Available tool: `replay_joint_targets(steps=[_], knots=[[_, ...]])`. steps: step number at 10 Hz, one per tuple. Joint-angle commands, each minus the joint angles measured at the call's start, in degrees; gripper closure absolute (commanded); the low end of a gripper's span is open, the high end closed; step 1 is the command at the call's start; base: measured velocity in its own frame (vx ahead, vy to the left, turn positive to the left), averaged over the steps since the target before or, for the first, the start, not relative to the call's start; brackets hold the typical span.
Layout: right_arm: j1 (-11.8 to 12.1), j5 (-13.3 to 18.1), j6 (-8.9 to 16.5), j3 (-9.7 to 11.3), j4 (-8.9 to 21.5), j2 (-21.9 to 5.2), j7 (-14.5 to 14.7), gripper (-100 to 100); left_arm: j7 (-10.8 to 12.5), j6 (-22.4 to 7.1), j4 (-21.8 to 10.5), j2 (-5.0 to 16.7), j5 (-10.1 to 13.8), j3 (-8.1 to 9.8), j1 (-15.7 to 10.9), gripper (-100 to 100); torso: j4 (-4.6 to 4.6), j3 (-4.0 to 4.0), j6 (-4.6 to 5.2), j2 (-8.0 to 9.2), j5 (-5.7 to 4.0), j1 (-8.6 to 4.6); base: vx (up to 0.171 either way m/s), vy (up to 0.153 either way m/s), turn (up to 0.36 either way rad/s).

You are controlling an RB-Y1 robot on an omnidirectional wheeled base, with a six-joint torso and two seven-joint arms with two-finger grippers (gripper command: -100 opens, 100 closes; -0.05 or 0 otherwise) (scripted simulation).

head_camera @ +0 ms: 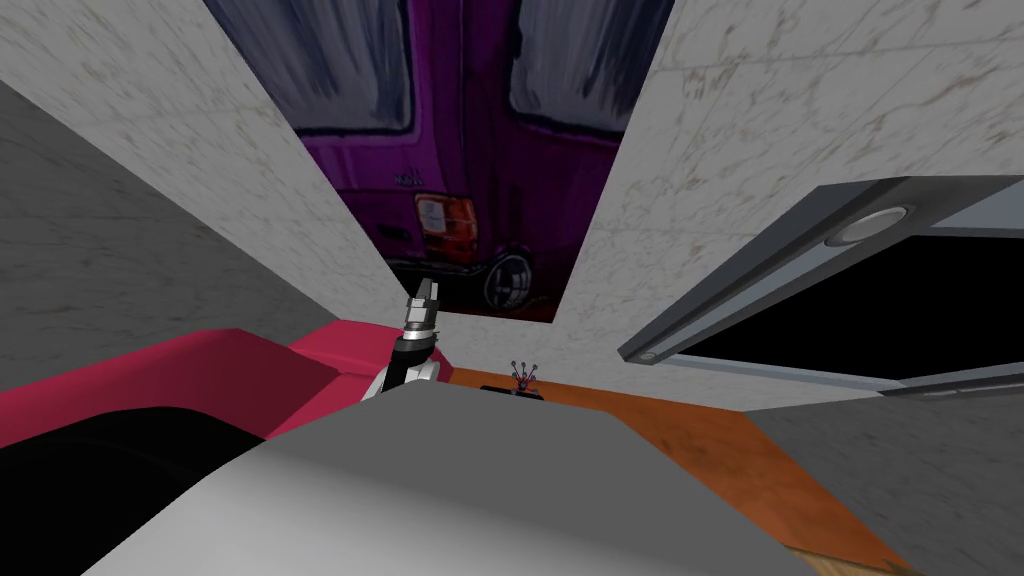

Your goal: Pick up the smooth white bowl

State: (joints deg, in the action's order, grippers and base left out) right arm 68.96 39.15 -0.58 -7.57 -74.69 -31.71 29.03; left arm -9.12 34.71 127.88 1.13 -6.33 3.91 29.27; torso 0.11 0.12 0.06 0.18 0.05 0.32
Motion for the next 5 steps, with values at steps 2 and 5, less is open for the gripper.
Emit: replay_joint_targets(steps=[2,5], knots=[[-2.78,0.16,0.34,0.64,2.88,0.89,0.46,-100,0.0,0.0,0.0,0.0,0.0,0.0,0.0,0,0.01,0.03,0.01,0.05,-0.02,-0.08,-0.029,-0.051,0.057],[-3.05,-0.01,0.57,0.94,3.05,0.69,0.33,100,0.0,0.0,0.0,0.0,0.0,0.0,0.0,0,0.0,0.01,0.03,0.02,0.0,0.0,-0.011,-0.021,0.018]])
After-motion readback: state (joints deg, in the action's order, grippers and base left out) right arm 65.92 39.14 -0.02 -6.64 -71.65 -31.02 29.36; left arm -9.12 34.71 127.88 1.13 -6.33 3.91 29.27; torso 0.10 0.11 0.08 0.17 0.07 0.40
